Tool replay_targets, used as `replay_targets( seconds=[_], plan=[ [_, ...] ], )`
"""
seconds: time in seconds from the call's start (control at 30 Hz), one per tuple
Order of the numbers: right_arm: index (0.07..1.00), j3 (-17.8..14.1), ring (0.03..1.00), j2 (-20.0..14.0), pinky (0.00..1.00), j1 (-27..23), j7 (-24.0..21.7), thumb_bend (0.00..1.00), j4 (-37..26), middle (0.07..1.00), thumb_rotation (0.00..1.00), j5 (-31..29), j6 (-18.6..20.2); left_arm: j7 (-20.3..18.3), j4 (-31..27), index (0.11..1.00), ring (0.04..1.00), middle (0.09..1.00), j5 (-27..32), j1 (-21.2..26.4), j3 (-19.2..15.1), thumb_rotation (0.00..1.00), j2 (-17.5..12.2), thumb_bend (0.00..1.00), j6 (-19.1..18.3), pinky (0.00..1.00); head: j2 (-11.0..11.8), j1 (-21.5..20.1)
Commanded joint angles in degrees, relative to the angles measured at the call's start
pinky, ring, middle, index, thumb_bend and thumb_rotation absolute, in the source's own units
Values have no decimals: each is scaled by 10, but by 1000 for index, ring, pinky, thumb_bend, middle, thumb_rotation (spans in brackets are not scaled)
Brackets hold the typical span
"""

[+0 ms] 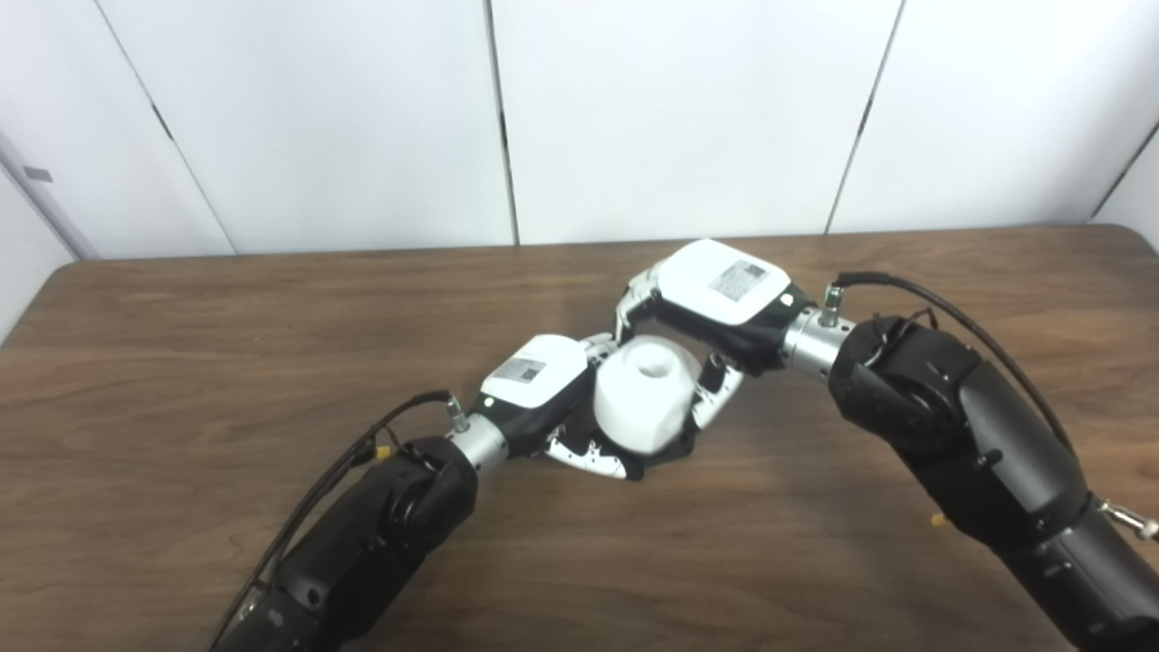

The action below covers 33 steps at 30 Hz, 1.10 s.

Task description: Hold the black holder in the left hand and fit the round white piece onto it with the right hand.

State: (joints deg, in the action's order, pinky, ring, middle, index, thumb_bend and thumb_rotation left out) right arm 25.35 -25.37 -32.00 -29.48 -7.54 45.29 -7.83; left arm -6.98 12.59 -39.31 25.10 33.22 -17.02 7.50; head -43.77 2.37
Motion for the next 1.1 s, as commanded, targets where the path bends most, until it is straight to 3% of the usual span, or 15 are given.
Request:
replay_targets(
  seconds=[0.0, 0.47, 0.63, 0.67, 0.7, 0.77, 0.83, 1.07],
  plan=[
    [482, 5, 810, -12, 813, -5, -17, 524, 0, 728, 137, 5, -10, -65, 25, 487, 939, 918, -10, -32, 25, 72, -9, 523, -17, 806, 0, 0],
    [483, 1, 807, -16, 814, -6, -21, 524, -6, 723, 135, 5, -7, -61, 30, 487, 933, 912, -9, -31, 23, 72, -5, 523, -14, 790, 0, -1],
    [491, 0, 806, -11, 814, -5, -35, 522, -16, 734, 141, 14, 14, -66, 28, 487, 940, 919, -6, -31, 22, 72, -6, 523, -16, 791, 1, 0],
    [668, -1, 806, -8, 807, -4, -45, 692, -24, 755, 200, 19, 29, -65, 29, 487, 940, 918, -7, -31, 23, 72, -6, 523, -14, 792, 1, 0],
    [814, -2, 813, -6, 809, -3, -55, 798, -31, 784, 246, 24, 44, -63, 30, 487, 938, 916, -8, -31, 23, 73, -6, 523, -13, 788, 1, 0],
    [961, -5, 823, -4, 796, -2, -62, 946, -37, 836, 305, 31, 61, -58, 32, 487, 931, 911, -8, -31, 22, 72, -6, 523, -10, 779, 4, -2],
    [992, -9, 830, -3, 779, -2, -64, 990, -37, 870, 329, 38, 68, -57, 35, 487, 929, 910, -8, -31, 21, 72, -6, 523, -9, 777, 5, -2],
    [1000, -24, 827, -5, 740, -2, -63, 1000, -41, 904, 343, 60, 71, -62, 35, 487, 934, 914, -7, -30, 21, 73, -7, 523, -12, 803, 6, -3]
  ],
)
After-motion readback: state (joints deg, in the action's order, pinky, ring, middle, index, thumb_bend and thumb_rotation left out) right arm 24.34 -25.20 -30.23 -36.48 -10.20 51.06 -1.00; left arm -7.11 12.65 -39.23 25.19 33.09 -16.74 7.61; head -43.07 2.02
